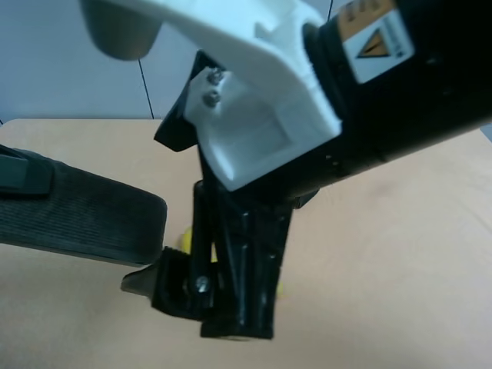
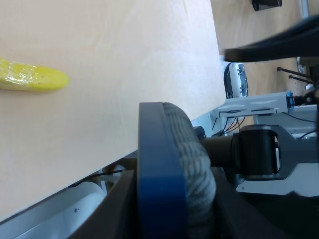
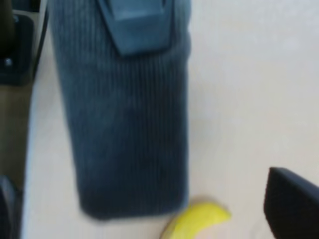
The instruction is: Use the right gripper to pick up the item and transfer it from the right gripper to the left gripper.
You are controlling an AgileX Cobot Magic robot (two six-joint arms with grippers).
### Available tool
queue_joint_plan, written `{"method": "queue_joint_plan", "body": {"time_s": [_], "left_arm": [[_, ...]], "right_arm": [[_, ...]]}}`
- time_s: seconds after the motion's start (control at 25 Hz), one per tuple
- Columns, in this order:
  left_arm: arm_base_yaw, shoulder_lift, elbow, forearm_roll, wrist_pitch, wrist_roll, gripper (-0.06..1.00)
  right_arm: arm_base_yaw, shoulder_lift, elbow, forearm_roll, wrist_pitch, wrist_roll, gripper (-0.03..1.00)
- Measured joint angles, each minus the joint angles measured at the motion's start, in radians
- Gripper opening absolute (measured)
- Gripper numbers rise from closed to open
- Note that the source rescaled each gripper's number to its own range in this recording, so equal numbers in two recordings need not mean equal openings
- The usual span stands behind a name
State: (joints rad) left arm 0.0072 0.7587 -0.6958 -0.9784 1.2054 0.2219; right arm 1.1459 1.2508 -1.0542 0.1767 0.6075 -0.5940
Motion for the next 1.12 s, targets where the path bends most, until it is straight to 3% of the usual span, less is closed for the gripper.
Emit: {"method": "queue_joint_plan", "body": {"time_s": [0.16, 0.36, 0.48, 0.84, 1.12], "left_arm": [[0.000, 0.000, 0.000, 0.000, 0.000, 0.000, 0.00], [0.000, 0.000, 0.000, 0.000, 0.000, 0.000, 0.00], [0.000, 0.000, 0.000, 0.000, 0.000, 0.001, 0.00], [0.000, 0.000, 0.000, 0.000, 0.000, 0.011, 0.00], [0.000, 0.000, 0.000, 0.000, 0.000, 0.011, 0.00]], "right_arm": [[0.000, -0.072, 0.000, -0.127, 0.159, 0.168, 1.00], [0.000, -0.133, 0.000, -0.300, 0.433, 0.393, 1.00], [0.000, -0.176, 0.020, -0.352, 0.530, 0.474, 1.00], [0.000, -0.495, 0.345, -0.360, 0.532, 0.649, 1.00], [0.000, -0.816, 0.450, -0.340, 0.491, 0.669, 1.00]]}}
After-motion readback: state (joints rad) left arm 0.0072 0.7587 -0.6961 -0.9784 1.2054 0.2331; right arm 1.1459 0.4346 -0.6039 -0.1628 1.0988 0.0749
